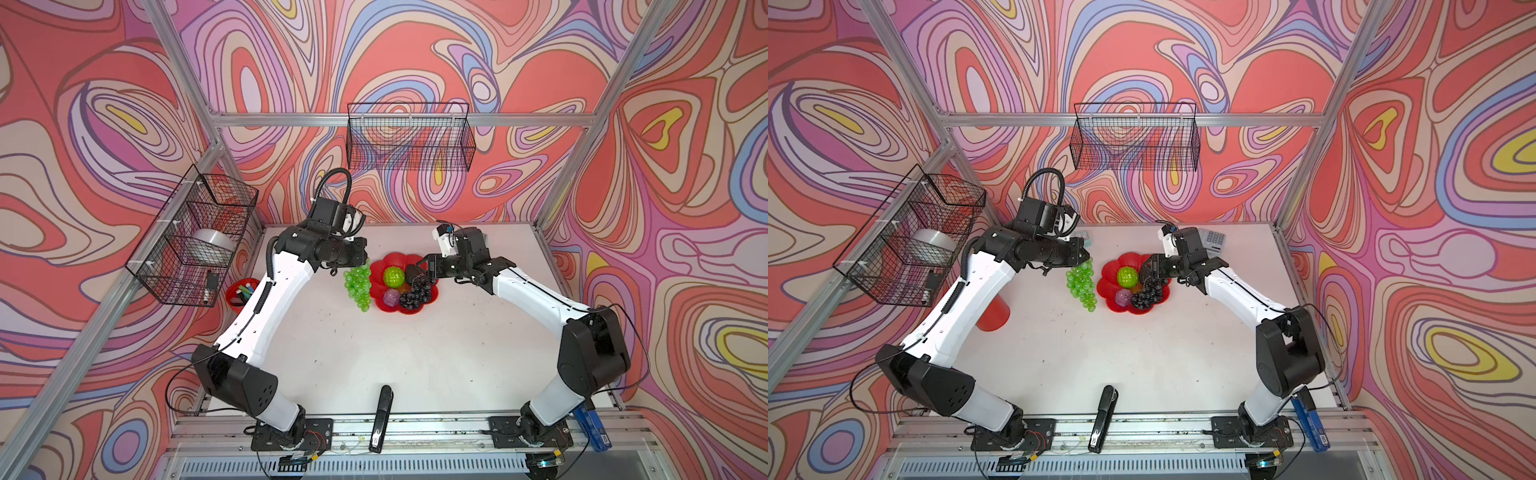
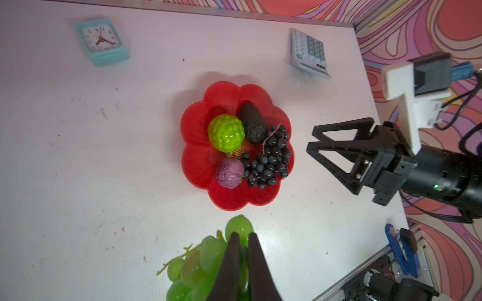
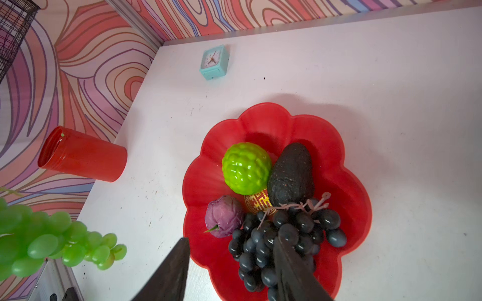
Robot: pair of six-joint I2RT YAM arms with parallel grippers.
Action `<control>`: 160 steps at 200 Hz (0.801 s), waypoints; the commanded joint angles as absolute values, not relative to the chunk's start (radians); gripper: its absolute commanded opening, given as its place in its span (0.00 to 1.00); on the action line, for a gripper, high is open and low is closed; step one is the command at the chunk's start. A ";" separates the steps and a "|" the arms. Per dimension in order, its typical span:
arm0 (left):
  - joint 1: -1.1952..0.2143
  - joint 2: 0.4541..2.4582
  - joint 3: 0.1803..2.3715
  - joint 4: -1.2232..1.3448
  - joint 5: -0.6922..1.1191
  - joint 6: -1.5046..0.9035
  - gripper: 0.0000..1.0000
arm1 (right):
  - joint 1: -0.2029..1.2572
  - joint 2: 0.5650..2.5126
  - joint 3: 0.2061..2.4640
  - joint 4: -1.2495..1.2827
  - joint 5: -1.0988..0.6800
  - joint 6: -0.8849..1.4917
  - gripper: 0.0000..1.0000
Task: Arrange fruit in a fruit bowl
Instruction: Pick up the fruit from the center of the table, then place the fruit in the fruit bowl.
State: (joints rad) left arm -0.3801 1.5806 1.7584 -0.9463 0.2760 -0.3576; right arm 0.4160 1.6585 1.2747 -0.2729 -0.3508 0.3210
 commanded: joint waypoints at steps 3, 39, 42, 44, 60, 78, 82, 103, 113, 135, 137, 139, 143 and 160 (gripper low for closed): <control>-0.395 1.648 1.813 -0.917 0.364 -0.389 0.00 | 0.420 1.636 1.284 -0.255 -0.313 0.324 0.55; -0.436 1.734 1.881 -0.880 0.399 -0.403 0.00 | 0.404 1.620 1.252 -0.254 -0.290 0.318 0.55; -0.440 1.740 1.884 -0.877 0.401 -0.404 0.00 | 0.401 1.619 1.248 -0.254 -0.289 0.318 0.55; -0.443 1.745 1.888 -0.874 0.402 -0.406 0.00 | 0.401 1.619 1.248 -0.253 -0.289 0.319 0.55; -0.462 1.780 1.909 -0.860 0.413 -0.415 0.00 | 0.386 1.613 1.236 -0.253 -0.290 0.317 0.55; -0.487 1.820 1.938 -0.849 0.433 -0.422 0.00 | 0.373 1.608 1.222 -0.249 -0.293 0.314 0.55; -0.492 1.829 1.945 -0.847 0.436 -0.420 0.00 | 0.371 1.606 1.218 -0.249 -0.293 0.314 0.55; -0.507 1.865 1.966 -0.828 0.441 -0.423 0.00 | 0.360 1.603 1.205 -0.247 -0.299 0.313 0.55; -0.510 1.877 1.958 -0.809 0.445 -0.432 0.00 | 0.359 1.601 1.201 -0.247 -0.298 0.309 0.55; -0.511 1.894 1.922 -0.764 0.457 -0.448 0.00 | 0.357 1.592 1.184 -0.242 -0.299 0.302 0.55; -0.511 1.896 1.919 -0.763 0.458 -0.449 0.00 | 0.357 1.590 1.181 -0.244 -0.299 0.301 0.55; -0.512 1.898 1.915 -0.758 0.460 -0.449 0.00 | 0.355 1.590 1.180 -0.243 -0.299 0.301 0.55; -0.511 1.902 1.909 -0.749 0.463 -0.451 0.00 | 0.356 1.589 1.177 -0.243 -0.299 0.299 0.55; -0.512 1.911 1.875 -0.720 0.465 -0.451 0.00 | 0.353 1.586 1.166 -0.242 -0.301 0.295 0.55</control>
State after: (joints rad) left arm -0.5137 1.8885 1.9106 -0.7902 0.4419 -0.4320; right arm 0.3584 1.6215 1.1862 -0.2562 -0.3035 0.3130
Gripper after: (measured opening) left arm 0.090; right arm 0.550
